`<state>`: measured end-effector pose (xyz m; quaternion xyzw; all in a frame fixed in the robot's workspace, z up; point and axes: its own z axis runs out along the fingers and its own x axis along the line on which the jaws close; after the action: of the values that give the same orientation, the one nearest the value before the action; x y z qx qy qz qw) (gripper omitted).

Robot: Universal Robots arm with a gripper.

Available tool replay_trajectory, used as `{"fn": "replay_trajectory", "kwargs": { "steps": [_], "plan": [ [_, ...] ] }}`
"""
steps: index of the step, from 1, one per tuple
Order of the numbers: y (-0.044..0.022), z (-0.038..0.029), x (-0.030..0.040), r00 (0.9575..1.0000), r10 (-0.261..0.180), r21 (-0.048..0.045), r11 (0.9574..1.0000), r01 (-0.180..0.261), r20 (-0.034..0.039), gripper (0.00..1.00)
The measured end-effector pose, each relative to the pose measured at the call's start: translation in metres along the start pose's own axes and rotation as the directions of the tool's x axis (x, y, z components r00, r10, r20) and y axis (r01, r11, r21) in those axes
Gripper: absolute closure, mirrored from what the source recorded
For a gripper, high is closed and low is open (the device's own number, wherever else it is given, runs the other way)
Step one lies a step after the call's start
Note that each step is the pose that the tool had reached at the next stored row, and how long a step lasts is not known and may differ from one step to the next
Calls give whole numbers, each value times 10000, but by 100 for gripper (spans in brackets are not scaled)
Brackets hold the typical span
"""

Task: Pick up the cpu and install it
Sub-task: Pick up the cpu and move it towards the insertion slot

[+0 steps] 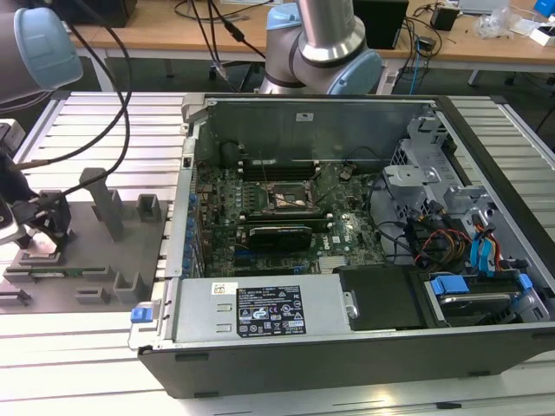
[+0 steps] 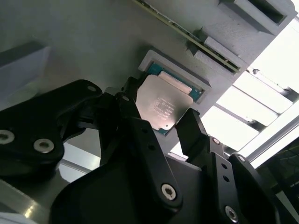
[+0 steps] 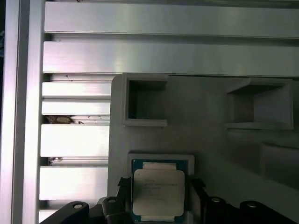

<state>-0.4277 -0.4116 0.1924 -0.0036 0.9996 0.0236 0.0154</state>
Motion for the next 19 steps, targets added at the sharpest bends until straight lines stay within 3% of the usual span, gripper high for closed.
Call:
{"fn": "replay_trajectory", "kwargs": {
  "steps": [7, 19],
  "plan": [
    [-2, 44, 2, 10000, 1, 0, 10000, -1, 1, 40],
    [-2, 50, 2, 10000, 4, 0, 10000, -4, 1, 40]
  ]
}}
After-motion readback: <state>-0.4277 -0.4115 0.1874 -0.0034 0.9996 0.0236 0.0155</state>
